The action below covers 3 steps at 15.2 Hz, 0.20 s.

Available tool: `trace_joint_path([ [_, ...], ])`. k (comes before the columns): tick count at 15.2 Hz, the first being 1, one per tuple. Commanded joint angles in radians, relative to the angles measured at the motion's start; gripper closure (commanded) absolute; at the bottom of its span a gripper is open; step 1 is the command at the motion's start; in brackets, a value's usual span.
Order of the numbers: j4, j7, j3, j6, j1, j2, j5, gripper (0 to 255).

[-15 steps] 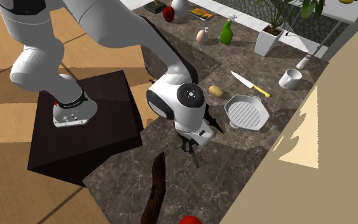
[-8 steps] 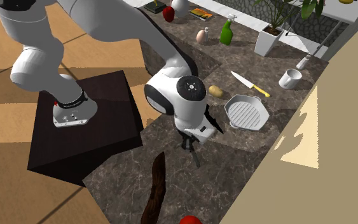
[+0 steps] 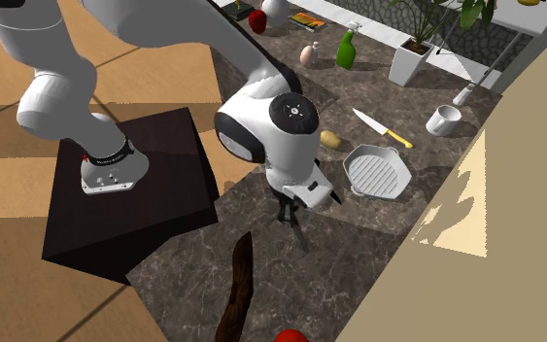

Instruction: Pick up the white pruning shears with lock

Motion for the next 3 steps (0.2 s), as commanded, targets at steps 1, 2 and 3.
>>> trace_joint_path([
  [1,0.009,0.009,-0.005,-0.021,0.003,-0.014,-0.012,255],
  [2,0.01,0.009,-0.005,-0.023,0.004,-0.016,-0.013,255],
  [3,0.01,0.009,-0.005,-0.023,0.004,-0.016,-0.013,255],
])
